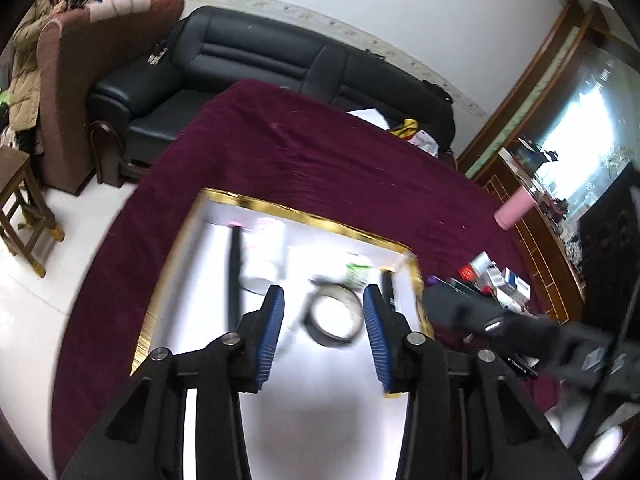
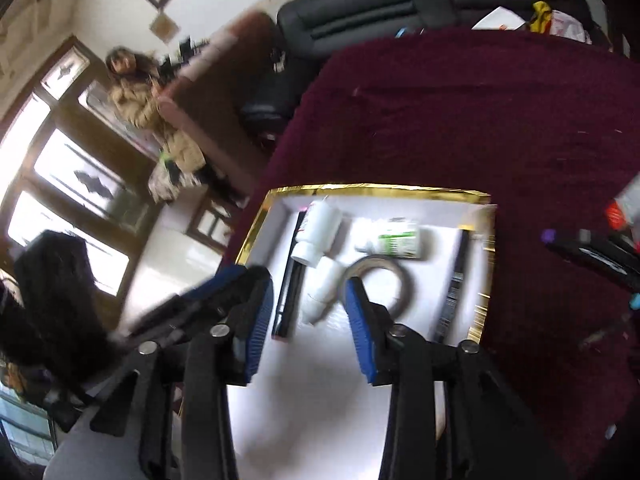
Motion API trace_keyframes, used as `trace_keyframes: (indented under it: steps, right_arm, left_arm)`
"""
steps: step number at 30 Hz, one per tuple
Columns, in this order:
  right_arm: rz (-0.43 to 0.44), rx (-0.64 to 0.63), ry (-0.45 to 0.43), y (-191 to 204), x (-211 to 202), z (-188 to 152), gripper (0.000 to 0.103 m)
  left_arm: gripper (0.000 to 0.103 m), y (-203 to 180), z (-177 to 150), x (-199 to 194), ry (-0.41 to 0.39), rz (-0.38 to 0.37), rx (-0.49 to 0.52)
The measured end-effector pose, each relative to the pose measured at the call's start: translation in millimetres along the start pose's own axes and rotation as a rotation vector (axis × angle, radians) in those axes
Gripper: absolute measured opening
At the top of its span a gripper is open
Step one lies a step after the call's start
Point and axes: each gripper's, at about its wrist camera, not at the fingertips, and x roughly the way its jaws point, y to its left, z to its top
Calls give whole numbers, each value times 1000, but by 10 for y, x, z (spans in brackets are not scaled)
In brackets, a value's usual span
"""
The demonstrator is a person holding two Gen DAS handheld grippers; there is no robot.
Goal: Organize objects
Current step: 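Return left gripper to the table and grasp another black marker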
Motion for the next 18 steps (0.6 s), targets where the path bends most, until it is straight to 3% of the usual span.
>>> trace_keyframes:
  steps: [3, 9, 18]
  right_arm:
    - [-1, 27, -52, -146, -304, -109, 45]
    - [4, 125, -105, -671, -884, -453, 48]
    - [15, 234, -184, -1278, -1461, -841, 49]
  left_arm:
    - [36, -179, -172, 87, -4, -2, 13]
    - [36, -407, -546, 330, 92, -9, -14]
    - [36, -721, -910, 244, 150, 40, 69]
